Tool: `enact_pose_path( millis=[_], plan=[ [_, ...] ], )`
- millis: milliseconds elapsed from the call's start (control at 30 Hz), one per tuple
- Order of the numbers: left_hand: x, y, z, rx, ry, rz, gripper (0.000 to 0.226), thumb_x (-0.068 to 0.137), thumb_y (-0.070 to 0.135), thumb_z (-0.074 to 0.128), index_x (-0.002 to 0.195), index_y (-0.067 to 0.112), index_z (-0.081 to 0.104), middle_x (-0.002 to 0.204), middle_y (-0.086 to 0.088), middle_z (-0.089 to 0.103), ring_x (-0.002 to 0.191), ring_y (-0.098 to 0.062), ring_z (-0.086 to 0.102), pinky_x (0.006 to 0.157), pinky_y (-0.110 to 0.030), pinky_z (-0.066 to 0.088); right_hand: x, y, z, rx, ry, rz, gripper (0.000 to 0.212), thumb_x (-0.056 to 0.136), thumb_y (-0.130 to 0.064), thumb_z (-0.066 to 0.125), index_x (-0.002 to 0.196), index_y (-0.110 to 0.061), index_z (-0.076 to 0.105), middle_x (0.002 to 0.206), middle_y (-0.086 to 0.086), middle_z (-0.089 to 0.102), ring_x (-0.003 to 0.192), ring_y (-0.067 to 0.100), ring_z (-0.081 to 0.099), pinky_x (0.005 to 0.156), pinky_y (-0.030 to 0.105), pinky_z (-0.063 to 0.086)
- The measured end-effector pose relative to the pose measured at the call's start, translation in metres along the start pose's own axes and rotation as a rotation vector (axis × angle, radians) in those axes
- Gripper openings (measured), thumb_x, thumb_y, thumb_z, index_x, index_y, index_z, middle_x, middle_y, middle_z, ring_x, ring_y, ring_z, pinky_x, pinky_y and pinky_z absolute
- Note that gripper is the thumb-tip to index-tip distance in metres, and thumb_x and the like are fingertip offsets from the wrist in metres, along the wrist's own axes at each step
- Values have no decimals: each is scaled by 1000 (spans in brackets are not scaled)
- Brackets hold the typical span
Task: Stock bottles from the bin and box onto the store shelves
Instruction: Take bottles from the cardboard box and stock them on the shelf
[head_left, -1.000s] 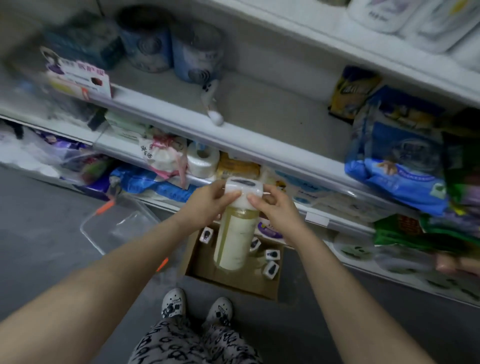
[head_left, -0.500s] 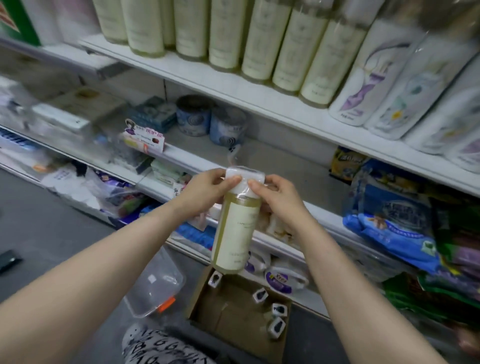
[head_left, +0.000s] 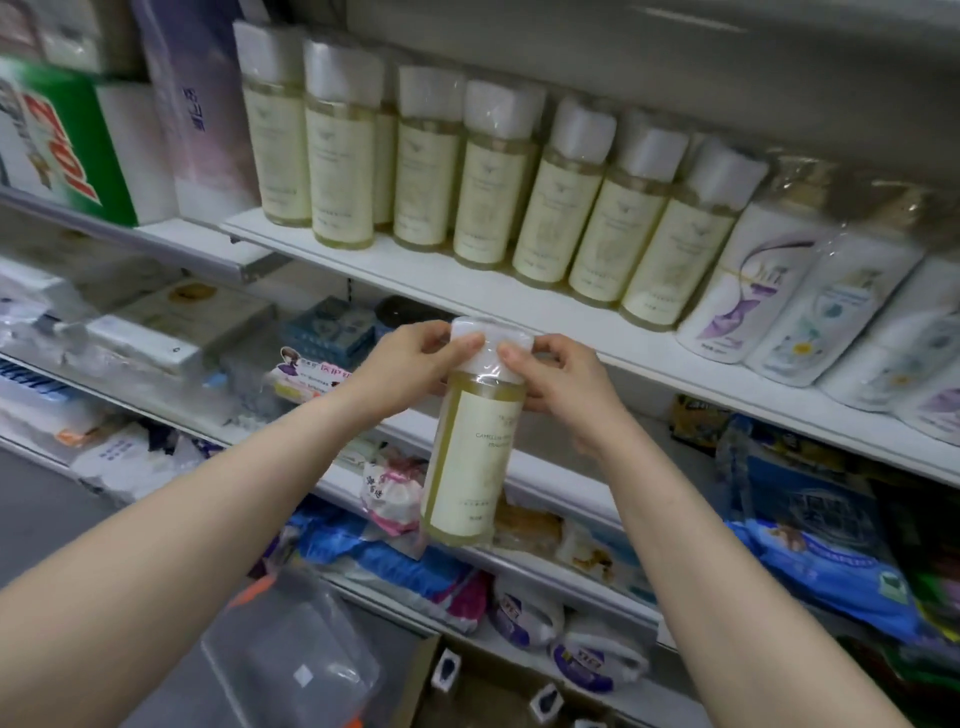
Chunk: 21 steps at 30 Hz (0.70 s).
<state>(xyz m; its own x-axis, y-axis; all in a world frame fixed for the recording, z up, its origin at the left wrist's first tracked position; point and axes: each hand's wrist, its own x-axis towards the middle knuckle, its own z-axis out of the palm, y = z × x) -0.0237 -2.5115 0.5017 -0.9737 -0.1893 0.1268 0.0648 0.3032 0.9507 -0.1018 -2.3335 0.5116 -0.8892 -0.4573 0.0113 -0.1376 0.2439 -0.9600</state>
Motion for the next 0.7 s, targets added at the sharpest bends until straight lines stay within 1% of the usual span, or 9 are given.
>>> enact_pose_path(
  millis=[100,167,233,267,333,400,500,600,700],
  plan=[
    [17,7,-26,-2,17,21,50,87,55,62,113,13,67,102,-4,75,94,-16,72,86,-44,59,18,-21,13,3,31,-17,47,83,-43,76,115,-11,64,104,5,74,93,19,73,84,44,61],
    [29,10,-45,-16,27,17,63,78,63,64,115,13,66,103,-4,74,93,-18,73,85,-47,59,30,-36,24,0,46,-32,45,82,-43,77,113,-12,65,100,5,75,90,19,74,83,44,61],
    [39,14,-63,-29,32,25,79,70,71,64,123,13,63,109,-4,73,95,-17,72,86,-46,59,39,-51,33,10,57,-43,44,83,-42,77,113,-13,64,102,6,75,90,20,74,82,42,61],
    [45,16,-74,-33,26,48,76,73,69,64,125,14,63,109,-3,73,96,-16,72,86,-44,59,45,-59,39,12,66,-55,44,84,-41,76,115,-12,63,104,7,75,91,20,74,81,40,61],
    [54,23,-91,-36,9,108,50,88,54,63,120,17,66,106,-1,75,95,-13,72,85,-39,59,55,-76,47,-2,79,-85,46,85,-39,76,119,-10,62,108,8,74,93,20,74,80,39,62],
    [63,32,-106,-33,22,148,34,95,43,58,117,18,67,103,-1,75,93,-12,72,82,-34,60,65,-93,54,-21,102,-114,47,86,-38,75,120,-10,62,106,6,74,92,19,74,80,38,62],
    [80,46,-128,-27,36,189,35,97,39,56,119,14,66,104,-3,74,93,-15,72,75,-27,60,80,-120,63,-31,145,-150,43,85,-39,75,117,-12,63,102,3,74,89,17,74,78,37,61],
    [98,57,-149,-33,49,235,34,97,42,56,114,14,68,103,-5,74,92,-19,72,72,-32,59,96,-142,71,-43,167,-183,46,83,-44,76,115,-14,64,104,2,74,91,18,74,80,40,61],
    [113,65,-162,-56,92,267,34,95,44,58,110,16,70,102,-3,74,94,-21,71,73,-35,59,109,-158,78,-33,197,-224,43,84,-42,75,115,-14,65,104,3,74,92,17,74,84,42,61]
  ],
)
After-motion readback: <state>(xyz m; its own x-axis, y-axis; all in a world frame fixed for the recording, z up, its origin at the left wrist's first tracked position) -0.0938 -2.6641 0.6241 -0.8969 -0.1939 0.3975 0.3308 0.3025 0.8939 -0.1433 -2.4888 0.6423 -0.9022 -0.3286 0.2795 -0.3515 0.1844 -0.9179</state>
